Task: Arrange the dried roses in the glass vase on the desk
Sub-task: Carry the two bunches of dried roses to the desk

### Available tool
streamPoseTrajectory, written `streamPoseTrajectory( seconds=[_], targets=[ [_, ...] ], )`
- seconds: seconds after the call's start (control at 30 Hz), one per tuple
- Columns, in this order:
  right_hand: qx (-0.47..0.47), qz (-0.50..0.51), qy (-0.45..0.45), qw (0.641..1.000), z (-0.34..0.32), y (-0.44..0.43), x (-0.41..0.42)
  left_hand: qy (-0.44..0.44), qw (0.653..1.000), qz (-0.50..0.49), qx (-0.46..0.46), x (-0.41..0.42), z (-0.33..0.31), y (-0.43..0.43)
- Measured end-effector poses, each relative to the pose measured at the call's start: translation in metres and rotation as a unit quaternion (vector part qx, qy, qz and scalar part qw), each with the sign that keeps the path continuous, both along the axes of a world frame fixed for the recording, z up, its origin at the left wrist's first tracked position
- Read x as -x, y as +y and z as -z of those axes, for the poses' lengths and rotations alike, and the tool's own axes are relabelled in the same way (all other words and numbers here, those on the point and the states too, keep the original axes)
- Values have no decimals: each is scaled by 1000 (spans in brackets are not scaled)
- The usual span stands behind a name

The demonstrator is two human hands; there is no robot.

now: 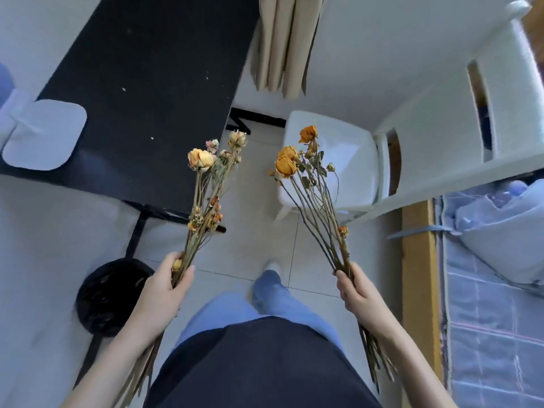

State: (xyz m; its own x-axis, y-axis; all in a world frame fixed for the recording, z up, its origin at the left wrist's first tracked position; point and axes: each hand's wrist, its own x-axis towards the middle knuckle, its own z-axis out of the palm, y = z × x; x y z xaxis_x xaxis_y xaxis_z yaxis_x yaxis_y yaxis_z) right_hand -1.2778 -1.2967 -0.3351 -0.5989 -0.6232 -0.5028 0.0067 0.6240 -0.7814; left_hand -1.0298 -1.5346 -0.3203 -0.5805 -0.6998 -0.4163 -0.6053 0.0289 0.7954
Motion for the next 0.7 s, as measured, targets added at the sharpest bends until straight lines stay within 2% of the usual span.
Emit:
streamPoseTrajectory(
  seconds=[0.23, 0.5, 0.7],
  targets=[
    [8, -62, -14, 998, -5, -50, 101, -21, 998, -54, 3, 60, -11, -20],
    [8, -106, -27, 994, -1, -127, 153, -44, 995, -91, -9, 99, -5, -69],
    [15, -114, -14, 993, 1, -217, 188, -35, 992, -124, -4, 128, 11, -143]
  ],
)
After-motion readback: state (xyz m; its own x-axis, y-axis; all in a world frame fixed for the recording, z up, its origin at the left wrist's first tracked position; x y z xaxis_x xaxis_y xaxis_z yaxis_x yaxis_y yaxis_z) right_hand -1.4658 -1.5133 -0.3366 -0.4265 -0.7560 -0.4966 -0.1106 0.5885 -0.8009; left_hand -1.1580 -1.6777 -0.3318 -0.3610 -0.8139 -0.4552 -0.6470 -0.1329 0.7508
